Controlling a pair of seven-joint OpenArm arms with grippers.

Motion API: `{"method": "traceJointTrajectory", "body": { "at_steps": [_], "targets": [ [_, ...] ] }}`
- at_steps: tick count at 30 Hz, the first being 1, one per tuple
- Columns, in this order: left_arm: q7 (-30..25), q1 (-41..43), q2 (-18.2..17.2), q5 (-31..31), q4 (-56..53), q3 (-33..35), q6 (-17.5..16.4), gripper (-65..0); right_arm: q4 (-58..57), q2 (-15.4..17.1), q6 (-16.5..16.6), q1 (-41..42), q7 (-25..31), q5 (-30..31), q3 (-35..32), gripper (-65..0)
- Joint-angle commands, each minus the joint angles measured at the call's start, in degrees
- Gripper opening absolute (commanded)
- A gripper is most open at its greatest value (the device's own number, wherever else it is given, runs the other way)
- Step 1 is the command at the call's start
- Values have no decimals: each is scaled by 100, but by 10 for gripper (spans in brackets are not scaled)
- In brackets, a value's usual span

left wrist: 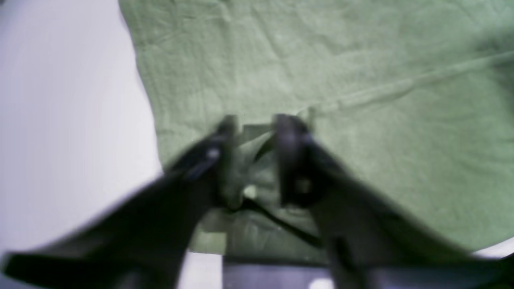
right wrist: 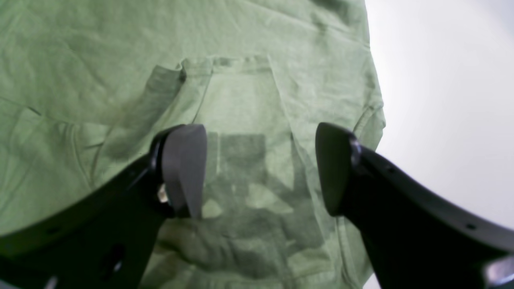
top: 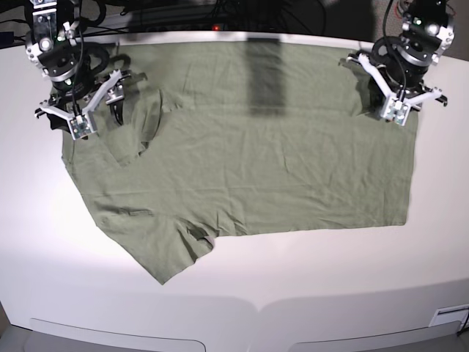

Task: Fold the T-shirt properly
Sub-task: 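Release the shirt and move both grippers along the shirt sides toward the hem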

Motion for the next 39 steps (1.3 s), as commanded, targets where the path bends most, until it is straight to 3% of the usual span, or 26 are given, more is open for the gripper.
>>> {"method": "traceJointTrajectory", "body": {
  "at_steps": [1,3,7,12,20,31,39],
  "targets": [
    [-125,11,-37,0,120,-17,31,-321,118,63,-11,7,103,-13,26,-233],
    [-125,11,-37,-17,120,-17,28,-188,118,63,-11,7,101,-13,26,-190],
    [-186,13,-37,-15,120,-17,31,-195,118,63,-11,4,120,-15,26,-175],
    [-778,13,-37,-17,120,-17,31,-195,118,44,-13,4,275,-11,26,-176],
    [-1738,-28,-37,-17,120,-17,28,-195,118,-422,-11,120,868,9,26,-176],
    [-1707,-894,-35,-17,116,-17,26,-195,118,-1134,-9,1397,350,103,26,-176],
    [-1263,-2020,-37,-17,66,-17,26,-195,118,-1268,15,2474,-31,636,17,-176]
  ]
}}
